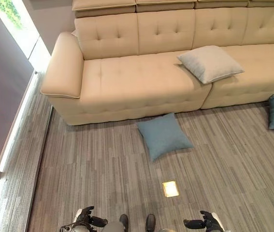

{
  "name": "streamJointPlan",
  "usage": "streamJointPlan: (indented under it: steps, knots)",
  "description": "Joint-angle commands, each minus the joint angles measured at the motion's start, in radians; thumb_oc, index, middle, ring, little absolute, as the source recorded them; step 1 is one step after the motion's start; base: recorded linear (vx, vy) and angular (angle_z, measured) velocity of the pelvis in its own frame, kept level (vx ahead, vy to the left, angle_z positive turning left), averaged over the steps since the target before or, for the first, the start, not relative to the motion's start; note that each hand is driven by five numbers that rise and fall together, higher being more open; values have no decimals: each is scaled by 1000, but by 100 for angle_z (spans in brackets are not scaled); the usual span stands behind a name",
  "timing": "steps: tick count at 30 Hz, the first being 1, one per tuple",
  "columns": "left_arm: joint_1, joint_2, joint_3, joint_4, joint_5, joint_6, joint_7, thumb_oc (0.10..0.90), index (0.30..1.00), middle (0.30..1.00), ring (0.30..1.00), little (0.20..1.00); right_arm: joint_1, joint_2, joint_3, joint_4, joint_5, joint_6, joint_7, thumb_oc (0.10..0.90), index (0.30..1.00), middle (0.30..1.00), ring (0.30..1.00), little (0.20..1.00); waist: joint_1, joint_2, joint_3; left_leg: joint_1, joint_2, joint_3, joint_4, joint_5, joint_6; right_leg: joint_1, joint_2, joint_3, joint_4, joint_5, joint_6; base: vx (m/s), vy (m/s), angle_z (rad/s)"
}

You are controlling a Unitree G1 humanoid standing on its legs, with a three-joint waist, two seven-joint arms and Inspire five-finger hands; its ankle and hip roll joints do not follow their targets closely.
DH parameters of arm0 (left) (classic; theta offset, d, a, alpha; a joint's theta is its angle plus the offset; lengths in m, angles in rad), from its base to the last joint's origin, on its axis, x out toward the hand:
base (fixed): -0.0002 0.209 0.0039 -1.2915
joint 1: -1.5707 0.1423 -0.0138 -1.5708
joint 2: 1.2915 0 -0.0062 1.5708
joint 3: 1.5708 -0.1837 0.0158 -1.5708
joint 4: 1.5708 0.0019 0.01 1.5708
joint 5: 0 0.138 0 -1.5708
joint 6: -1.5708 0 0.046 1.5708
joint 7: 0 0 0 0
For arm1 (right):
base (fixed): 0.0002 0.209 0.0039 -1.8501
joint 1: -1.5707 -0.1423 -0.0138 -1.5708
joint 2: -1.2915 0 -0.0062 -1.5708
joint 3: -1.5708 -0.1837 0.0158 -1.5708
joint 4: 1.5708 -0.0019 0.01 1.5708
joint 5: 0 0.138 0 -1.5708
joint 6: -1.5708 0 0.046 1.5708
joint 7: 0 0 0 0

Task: Pick up all the scattered cushions and arrange them neatly on the sofa.

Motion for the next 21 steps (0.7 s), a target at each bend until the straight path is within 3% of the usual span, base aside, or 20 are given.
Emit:
streamJointPlan:
  steps: [1,4,5,7,13,14,15,16,19,20,21]
  knots:
    - [1,-20,-44,-3,-4,-25,6,800,900,900,900,900,-2,-42,8,18,34,-18,-34,800,900,900,900,900,-21,0,-32,-54,26,12,-40,-72,26,25,-19,55,75,-171,91,186,64,3]
    - [2,-17,-47,1,5,-24,9,800,900,900,900,900,-1,-39,12,18,34,-17,-35,800,900,900,900,900,-16,0,-36,-89,14,23,-103,-40,29,36,-14,65,64,-180,99,129,75,0]
    - [6,-17,-46,5,8,-24,7,800,900,900,900,900,-3,-35,18,19,29,-13,-34,800,900,900,900,900,4,6,-38,-101,-2,-1,-170,-8,29,51,-1,104,61,-194,105,178,138,-1]
    - [9,-17,-46,11,15,-24,8,800,900,900,900,900,2,-33,20,20,24,-13,-34,800,900,900,900,900,3,5,-47,-102,-11,-24,-172,-2,35,54,-3,121,68,-202,112,169,137,-39]
    - [17,-8,-30,20,26,-21,10,800,900,900,900,900,-4,-18,31,14,-6,-5,-29,800,900,900,900,900,17,-8,-72,-50,-15,15,-200,-36,77,31,-48,147,157,-206,156,189,189,-59]
    - [17,2,-22,10,22,-23,13,800,900,900,900,900,-10,-15,37,3,-18,0,-24,800,900,900,900,900,27,-3,-71,-9,-9,36,-229,-48,97,-25,-71,127,274,-185,190,91,114,-48]
    - [17,2,-22,10,22,-23,13,800,900,900,900,900,-10,-15,37,3,-18,0,-24,800,900,900,900,900,28,-3,-71,-9,-9,37,-230,-48,97,-27,-72,128,276,-186,190,157,198,-72]
    - [13,12,-21,1,20,-24,15,800,900,900,900,900,-22,-15,44,-9,-24,1,-23,800,900,900,900,900,23,3,-58,26,-4,45,-248,-52,114,-94,-90,115,405,-128,226,66,86,-57]
    - [7,22,-20,-5,18,-27,18,800,900,900,900,900,-29,-15,43,-24,-22,-1,-26,800,900,900,900,900,19,15,-44,55,3,47,-257,-62,124,-153,-114,79,491,-90,236,113,94,-20]
    - [4,27,-20,-7,22,-28,18,800,900,900,900,900,-31,-16,43,-30,-29,-2,-26,800,900,900,900,900,16,22,-39,88,7,51,-268,-79,126,-171,-147,17,474,-103,218,146,61,-4]
    - [4,27,-20,-7,22,-28,18,800,900,900,900,900,-31,-16,43,-30,-29,-2,-26,800,900,900,900,900,16,22,-38,88,7,51,-268,-79,126,-171,-147,17,474,-103,218,190,17,-21]
